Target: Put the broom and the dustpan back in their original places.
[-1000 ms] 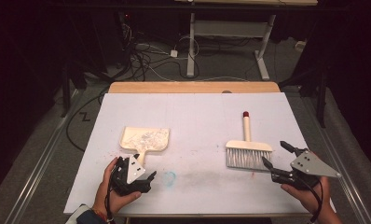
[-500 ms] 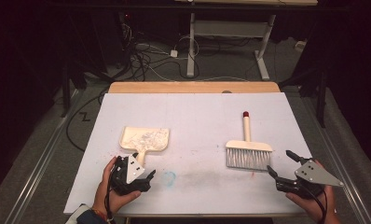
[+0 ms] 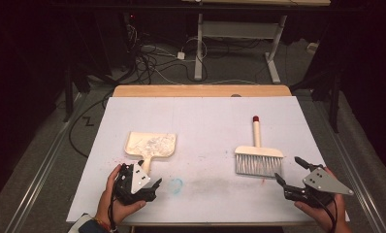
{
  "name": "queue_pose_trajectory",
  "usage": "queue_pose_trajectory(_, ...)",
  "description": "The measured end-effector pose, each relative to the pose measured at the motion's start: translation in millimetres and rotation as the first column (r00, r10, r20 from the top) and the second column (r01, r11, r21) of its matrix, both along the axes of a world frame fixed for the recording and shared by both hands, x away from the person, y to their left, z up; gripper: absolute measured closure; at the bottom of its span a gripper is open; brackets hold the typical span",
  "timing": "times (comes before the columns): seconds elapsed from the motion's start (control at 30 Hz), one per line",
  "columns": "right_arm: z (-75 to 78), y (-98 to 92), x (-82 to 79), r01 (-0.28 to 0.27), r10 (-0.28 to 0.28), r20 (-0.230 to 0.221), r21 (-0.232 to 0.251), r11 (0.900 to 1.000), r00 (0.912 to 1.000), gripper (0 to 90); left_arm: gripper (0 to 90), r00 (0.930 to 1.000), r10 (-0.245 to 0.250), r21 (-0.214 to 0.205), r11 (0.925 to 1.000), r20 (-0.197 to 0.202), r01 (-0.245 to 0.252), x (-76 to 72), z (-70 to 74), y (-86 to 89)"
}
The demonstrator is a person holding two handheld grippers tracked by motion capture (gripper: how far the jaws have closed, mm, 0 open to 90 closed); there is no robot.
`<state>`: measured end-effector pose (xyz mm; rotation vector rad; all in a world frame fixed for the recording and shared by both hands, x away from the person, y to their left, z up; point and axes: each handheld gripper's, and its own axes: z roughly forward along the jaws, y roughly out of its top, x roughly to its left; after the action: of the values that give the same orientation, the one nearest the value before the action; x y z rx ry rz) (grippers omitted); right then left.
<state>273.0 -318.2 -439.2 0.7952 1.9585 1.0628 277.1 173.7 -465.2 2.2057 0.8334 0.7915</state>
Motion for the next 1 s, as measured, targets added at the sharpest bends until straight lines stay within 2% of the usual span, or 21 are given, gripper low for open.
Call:
queue_pose_trajectory(0.27, 0.3, 0.7, -1.0, -0.004, 0.004, 0.005, -0.015, 0.9999, 1.0, 21.5, 17.8, 1.0, -0.006, 0.007, 1.0, -0.004, 0.006, 0.6, -0.4, -1.1)
queue_pose_trajectory(0.47, 1.8, 0.5, -2.0, -0.001, 0.001, 0.01, -0.008, 1.0, 0.9999, 21.6, 17.8, 1.0, -0.008, 0.012, 0.9999, 0.001, 0.008, -0.7, 0.2, -2.4)
queue_pose_trajectory(0.6, 2.5, 0.5, 0.3, 0.005, -0.005, -0.009, 0.008, 1.0, 0.9999, 21.9, 17.8, 1.0, -0.003, 0.005, 1.0, -0.001, 0.003, 1.0, -0.1, -2.7)
queue_pose_trajectory(0.7, 1.8, 1.4, -0.7, -0.001, 0.001, -0.006, -0.006, 1.0, 1.0, 21.9, 17.8, 1.0, -0.007, 0.016, 0.9998, 0.001, 0.007, 0.9, -0.3, -3.8)
queue_pose_trajectory(0.83, 3.8, -0.1, -0.5, -0.003, 0.003, -0.009, 0.019, 0.9998, 1.0, 21.9, 17.8, 1.0, 0.005, -0.001, 1.0, -0.005, -0.005, 2.8, 0.2, -4.1)
queue_pose_trajectory(0.93, 2.4, -0.2, -0.8, -0.006, 0.006, -0.01, 0.008, 1.0, 0.9999, 21.8, 17.8, 1.0, -0.004, 0.02, 0.9998, -0.005, 0.004, 2.9, -1.5, -7.0)
queue_pose_trajectory(1.0, 2.1, -0.5, 0.1, -0.001, 0.001, -0.013, 0.004, 1.0, 0.9999, 21.7, 17.8, 1.0, -0.002, 0.013, 0.9999, -0.009, 0.002, 3.6, -1.4, -7.9)
